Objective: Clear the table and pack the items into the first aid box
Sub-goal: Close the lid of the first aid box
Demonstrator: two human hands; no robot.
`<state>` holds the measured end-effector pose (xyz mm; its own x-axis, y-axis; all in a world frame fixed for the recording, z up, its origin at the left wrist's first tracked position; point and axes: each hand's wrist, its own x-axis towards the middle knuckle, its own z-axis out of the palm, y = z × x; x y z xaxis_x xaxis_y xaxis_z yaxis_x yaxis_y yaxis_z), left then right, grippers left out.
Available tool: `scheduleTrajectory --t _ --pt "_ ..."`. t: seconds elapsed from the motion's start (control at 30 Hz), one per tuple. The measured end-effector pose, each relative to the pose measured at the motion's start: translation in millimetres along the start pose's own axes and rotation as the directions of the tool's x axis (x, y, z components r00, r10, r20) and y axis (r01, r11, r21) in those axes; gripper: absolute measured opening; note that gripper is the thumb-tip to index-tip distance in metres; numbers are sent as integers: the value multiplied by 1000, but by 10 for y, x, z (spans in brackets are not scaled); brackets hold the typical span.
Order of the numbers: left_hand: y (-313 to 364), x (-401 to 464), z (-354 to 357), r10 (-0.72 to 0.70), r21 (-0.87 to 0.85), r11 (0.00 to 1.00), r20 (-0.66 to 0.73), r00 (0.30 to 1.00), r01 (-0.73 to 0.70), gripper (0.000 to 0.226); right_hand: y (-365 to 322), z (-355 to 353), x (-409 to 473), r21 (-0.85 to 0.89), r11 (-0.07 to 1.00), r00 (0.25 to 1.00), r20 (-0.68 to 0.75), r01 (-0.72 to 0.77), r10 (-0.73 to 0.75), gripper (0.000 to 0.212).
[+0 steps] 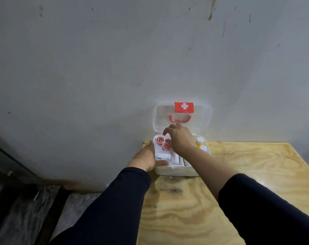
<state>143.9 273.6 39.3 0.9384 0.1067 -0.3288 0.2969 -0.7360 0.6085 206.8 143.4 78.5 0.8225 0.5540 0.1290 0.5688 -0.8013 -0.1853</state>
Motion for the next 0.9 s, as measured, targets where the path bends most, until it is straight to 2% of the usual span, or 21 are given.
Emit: scheduleTrajectory --t 0.1,0.2,0.3,0.4,0.57,0.83,0.9 --pt "223 4 -254 -22 -30 999 -119 993 19 98 108 -237 -7 -29 1000 964 -265 5 -13 19" --pt "490 68 -560 30 -14 999 -275 961 -35 87 274 -418 26 -29 992 891 -443 -123 97 32" --pt "678 143 -730 70 -21 997 -301 951 -80 78 410 -559 107 32 970 902 -361 -243 238 53" --pt "749 154 -738 69 -4 997 -270 961 -73 74 488 -641 172 43 959 928 -243 -280 282 52" --pt "739 49 -666 71 5 997 -294 953 -73 72 472 -691 93 -59 970 951 -220 -234 216 47" --pt "753 -441 -404 60 82 996 -360 931 -33 62 405 -591 -511 -189 981 943 -332 -53 -13 28" --pt "712 -561 -272 43 83 996 -366 930 -14 63 358 -538 -682 -198 980 962 -270 -20 -35 30"
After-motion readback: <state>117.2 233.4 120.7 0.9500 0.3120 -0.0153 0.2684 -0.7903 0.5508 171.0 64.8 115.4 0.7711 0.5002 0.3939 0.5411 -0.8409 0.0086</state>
